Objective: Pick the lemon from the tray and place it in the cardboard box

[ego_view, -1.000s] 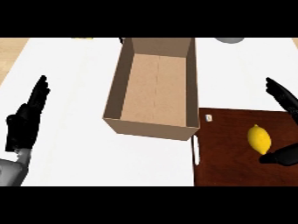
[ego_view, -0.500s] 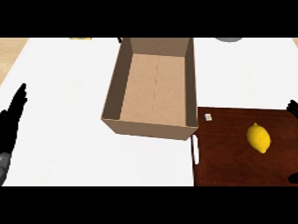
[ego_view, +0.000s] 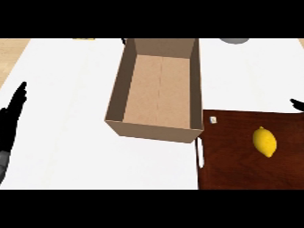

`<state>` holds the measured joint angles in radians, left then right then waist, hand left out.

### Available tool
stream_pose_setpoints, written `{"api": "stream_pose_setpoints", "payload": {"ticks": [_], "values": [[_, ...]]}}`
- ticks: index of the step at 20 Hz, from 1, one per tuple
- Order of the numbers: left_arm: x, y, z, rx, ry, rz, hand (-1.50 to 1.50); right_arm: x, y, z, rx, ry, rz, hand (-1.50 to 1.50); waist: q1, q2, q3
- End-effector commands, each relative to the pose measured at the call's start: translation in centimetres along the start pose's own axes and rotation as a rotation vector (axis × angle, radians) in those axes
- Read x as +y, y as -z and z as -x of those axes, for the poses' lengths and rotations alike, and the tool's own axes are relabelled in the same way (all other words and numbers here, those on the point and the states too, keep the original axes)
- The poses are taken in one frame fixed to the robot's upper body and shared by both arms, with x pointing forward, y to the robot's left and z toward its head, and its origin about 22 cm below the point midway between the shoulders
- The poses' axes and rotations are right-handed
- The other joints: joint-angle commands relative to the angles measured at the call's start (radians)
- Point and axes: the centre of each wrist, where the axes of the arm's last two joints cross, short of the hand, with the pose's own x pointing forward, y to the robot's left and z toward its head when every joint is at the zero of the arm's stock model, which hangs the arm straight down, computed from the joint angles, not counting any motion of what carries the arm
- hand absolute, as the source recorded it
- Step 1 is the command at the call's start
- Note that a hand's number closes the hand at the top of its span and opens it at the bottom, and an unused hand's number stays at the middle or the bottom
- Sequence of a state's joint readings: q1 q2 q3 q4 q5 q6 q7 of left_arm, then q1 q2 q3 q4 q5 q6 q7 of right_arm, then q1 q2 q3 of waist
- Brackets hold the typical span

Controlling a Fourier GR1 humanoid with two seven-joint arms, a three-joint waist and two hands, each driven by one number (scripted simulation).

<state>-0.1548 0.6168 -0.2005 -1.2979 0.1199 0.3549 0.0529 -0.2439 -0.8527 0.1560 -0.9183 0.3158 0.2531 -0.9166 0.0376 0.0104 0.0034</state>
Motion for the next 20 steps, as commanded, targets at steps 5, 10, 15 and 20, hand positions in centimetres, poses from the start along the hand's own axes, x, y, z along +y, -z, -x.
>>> {"api": "stream_pose_setpoints", "payload": {"ticks": [5, 10, 15, 20], "values": [[-1.0, -0.4, -0.3, -0.004, 0.010, -0.006, 0.00, -1.8, 4.9, -0.4, 0.079, -0.194, -0.320, -1.50, 0.004, -0.002, -0.002], [-1.1, -1.0, 1.4, 0.021, 0.010, -0.034, 0.00, -0.1, 7.7, -0.6, 0.089, -0.182, -0.401, -1.50, -0.022, -0.008, -0.003], [1.3, 0.5, 3.6, 0.038, -0.006, -0.021, 0.00, 1.0, 10.0, -0.7, 0.105, -0.245, -0.404, -1.50, -0.031, -0.007, -0.004], [0.3, -0.5, 1.1, 0.030, 0.008, -0.025, 0.00, 1.7, 10.3, -0.3, 0.104, -0.243, -0.429, -1.50, -0.029, -0.009, -0.003]]}}
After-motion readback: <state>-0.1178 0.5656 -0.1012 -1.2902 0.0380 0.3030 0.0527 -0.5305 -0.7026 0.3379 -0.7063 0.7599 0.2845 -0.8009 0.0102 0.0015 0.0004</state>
